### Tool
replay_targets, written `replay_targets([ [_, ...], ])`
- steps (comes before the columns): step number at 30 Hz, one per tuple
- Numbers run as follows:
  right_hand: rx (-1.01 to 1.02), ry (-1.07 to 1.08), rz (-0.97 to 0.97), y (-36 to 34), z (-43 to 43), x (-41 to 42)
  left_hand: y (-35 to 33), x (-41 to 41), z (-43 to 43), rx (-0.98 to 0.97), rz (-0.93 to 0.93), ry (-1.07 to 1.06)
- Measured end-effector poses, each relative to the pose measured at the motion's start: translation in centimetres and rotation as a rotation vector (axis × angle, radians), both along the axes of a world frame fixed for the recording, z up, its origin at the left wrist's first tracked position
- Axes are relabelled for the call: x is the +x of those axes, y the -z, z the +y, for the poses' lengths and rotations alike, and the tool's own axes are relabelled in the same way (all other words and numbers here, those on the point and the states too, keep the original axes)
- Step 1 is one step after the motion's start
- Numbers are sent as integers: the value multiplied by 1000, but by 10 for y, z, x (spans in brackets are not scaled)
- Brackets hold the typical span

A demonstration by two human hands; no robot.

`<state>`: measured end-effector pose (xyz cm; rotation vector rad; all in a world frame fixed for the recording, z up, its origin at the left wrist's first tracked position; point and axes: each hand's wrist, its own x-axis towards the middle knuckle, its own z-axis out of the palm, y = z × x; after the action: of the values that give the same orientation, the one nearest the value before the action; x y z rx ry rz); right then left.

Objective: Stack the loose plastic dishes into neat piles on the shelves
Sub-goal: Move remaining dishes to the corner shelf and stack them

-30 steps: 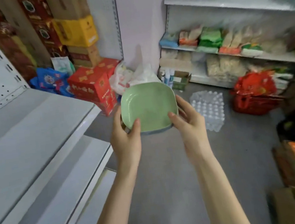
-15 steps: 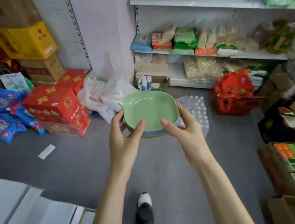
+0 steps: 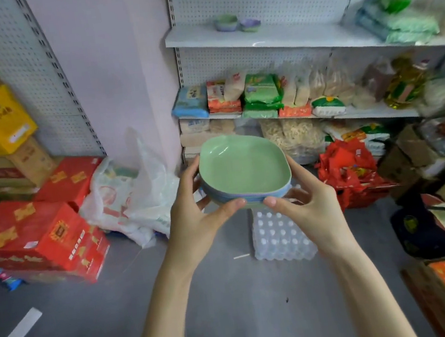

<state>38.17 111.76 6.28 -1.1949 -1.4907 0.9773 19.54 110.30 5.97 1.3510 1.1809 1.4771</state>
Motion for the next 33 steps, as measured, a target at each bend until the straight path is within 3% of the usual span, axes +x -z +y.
replay_targets([
  [7, 52, 93, -89, 10, 168, 26, 8, 25, 169, -21, -26, 11],
  [14, 89, 77, -34, -7, 357, 52, -17, 55, 353, 37, -26, 10],
  [20, 102, 35, -24, -20, 474, 37, -25, 43, 466, 34, -29, -77],
  [33, 81, 149, 64, -29, 732, -13, -27, -1, 753, 56, -31, 49],
])
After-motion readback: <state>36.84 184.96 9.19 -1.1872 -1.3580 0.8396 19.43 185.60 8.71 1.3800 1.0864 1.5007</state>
